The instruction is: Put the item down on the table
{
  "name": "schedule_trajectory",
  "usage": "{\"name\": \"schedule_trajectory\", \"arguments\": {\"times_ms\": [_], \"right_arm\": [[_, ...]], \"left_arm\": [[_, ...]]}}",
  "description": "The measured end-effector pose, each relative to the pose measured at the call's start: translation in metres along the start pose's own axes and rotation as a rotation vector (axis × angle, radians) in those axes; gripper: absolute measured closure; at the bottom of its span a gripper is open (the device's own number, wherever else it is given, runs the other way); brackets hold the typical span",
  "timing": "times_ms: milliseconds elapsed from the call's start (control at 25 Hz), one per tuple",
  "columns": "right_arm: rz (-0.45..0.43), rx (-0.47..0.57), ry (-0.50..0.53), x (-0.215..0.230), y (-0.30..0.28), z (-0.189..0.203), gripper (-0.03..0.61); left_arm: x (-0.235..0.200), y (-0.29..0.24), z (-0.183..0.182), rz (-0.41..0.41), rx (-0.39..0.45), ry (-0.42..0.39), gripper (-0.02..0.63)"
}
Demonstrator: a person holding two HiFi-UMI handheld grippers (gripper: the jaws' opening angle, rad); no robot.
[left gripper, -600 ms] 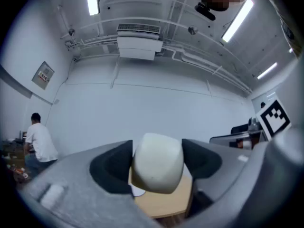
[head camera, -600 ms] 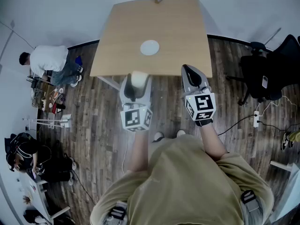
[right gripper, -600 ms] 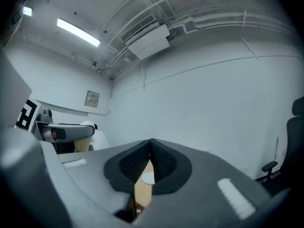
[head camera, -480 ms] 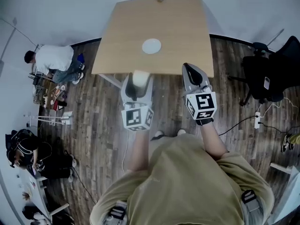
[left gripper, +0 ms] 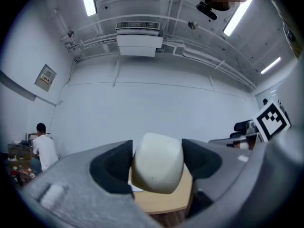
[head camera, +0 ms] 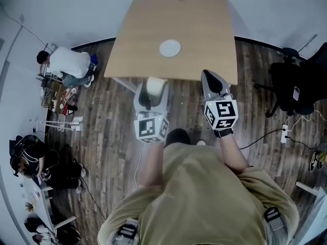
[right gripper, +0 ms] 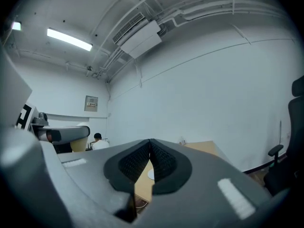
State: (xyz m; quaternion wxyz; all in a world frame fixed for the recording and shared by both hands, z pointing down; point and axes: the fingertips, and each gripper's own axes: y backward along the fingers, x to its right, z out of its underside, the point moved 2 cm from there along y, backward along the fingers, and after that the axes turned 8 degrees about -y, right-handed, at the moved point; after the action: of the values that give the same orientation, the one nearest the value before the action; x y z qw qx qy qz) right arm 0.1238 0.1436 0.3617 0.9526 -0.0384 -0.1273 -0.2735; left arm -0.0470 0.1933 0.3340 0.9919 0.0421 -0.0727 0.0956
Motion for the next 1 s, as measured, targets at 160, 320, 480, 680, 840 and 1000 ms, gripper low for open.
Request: {"name": "schedule_trajectory", "arguments": {"times_ms": [160,320,480,680,840,1000], "right_arm": [[-0.011,-0.009,0.014,0.004,-0.022,0.0,0.572],[-0.018,-0.037,0.005,0.009,-0.056,0.005,0.572],[-0.025,-0.073,0.003,0.003,-0.097,0.016,0.572],[-0.053,-0.085,0.027,-0.016,-0.155,0.018,0.572],[-0.051,-0.091,0.04,-0.025,-0.197,0.017,0.572],[-0.027,-0.079,0.05,-0.042,-0.23,0.019,0.572]], "left_arm": [[-0.012,-0.026,0.005,0.006,0.005,0.011,0.291],[-0.027,-0.055,0.01,0.01,0.009,0.019,0.291],[-0.055,-0.08,0.024,0.008,-0.005,0.048,0.291],[-0.11,-0.109,0.031,-0.023,0.007,0.07,0.291],[-0.147,-0.128,0.033,-0.037,0.021,0.084,0.291],[-0.183,-0.139,0.04,-0.02,0.032,0.097,0.291]]}}
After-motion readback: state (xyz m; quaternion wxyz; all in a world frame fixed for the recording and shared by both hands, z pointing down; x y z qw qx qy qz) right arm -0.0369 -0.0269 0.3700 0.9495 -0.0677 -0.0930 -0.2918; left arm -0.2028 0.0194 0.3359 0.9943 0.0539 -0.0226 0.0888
